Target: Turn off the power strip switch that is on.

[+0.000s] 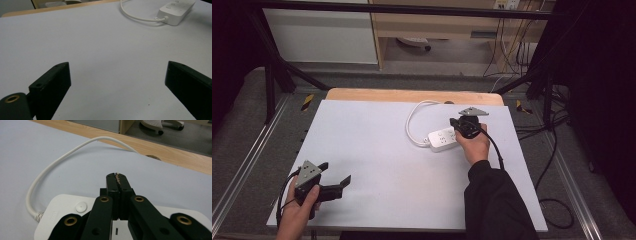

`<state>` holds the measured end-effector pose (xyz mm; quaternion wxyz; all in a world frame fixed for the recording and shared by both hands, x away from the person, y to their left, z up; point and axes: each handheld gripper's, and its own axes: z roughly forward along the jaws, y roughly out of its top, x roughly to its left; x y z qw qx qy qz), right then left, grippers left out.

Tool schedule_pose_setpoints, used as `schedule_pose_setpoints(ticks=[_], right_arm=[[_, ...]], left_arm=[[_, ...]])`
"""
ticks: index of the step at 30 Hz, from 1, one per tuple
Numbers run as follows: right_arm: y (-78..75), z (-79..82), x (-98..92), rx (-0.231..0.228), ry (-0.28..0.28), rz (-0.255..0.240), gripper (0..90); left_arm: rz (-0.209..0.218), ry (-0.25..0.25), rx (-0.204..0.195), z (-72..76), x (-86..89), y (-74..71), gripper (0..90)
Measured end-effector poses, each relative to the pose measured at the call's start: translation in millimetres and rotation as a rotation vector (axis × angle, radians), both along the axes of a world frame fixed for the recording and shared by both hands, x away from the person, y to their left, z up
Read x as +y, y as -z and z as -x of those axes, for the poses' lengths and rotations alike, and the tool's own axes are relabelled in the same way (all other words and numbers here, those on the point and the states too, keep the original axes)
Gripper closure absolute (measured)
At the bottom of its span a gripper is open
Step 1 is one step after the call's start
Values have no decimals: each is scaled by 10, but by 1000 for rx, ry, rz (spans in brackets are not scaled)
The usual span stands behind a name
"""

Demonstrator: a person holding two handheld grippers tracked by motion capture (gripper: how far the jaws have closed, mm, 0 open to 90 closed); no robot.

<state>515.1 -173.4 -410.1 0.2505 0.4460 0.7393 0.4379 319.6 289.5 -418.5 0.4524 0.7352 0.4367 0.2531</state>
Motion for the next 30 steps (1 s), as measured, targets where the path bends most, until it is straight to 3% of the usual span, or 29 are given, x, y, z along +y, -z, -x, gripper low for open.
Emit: schedule_pose_setpoints(ticks=[17,30], right_arm=[[57,-19,33,49,16,0,900],[120,-18,53,56,25,13,900]], left_arm=[[-6,-7,4,-3,9,7,64],[-11,-14,12,-5,17,13,65]])
